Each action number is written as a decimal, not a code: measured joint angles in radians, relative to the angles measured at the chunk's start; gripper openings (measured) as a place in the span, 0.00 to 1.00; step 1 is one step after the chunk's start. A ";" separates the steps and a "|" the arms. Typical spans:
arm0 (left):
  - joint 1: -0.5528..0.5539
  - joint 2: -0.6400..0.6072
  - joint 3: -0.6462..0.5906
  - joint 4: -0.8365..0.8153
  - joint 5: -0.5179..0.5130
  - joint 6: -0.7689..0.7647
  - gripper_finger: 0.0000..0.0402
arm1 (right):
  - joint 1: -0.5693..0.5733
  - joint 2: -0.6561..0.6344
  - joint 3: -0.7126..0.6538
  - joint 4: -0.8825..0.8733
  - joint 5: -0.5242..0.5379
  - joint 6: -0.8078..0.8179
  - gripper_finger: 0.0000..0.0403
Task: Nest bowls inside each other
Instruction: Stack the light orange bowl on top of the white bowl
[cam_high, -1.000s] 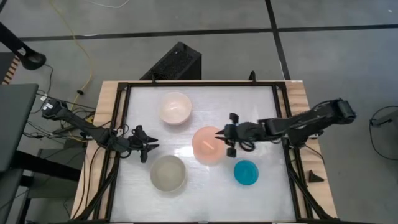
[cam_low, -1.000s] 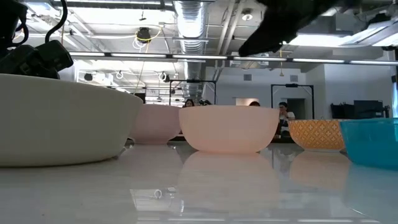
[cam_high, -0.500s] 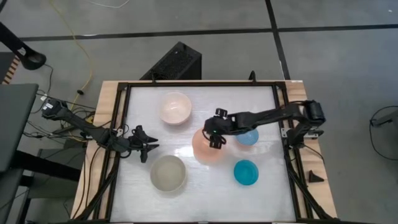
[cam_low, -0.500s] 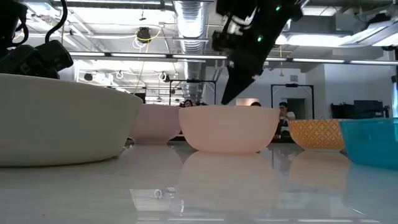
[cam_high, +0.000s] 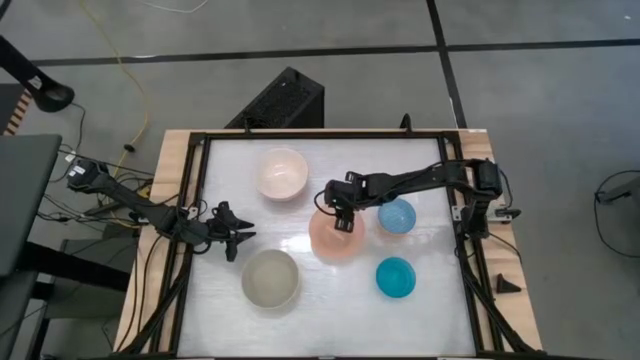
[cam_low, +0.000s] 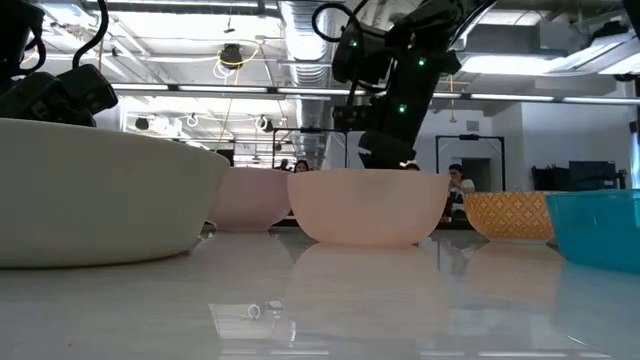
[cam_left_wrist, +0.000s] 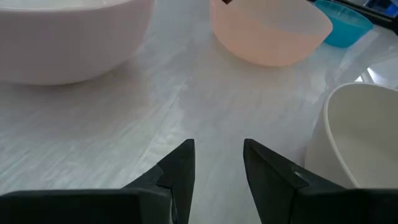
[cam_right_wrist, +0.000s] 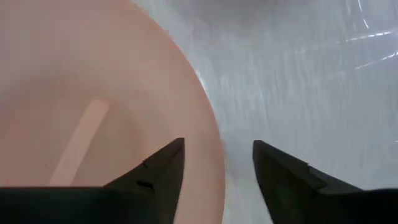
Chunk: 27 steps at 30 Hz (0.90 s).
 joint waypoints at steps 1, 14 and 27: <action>0.000 0.000 0.000 0.000 0.000 0.000 0.31 | 0.000 -0.001 0.000 0.000 0.000 -0.001 0.50; 0.000 0.000 0.000 0.001 0.000 0.000 0.31 | -0.017 -0.009 0.171 -0.113 -0.063 -0.052 0.08; 0.000 0.000 0.000 0.001 0.000 0.000 0.31 | -0.174 -0.009 0.522 0.004 -0.133 -0.023 0.07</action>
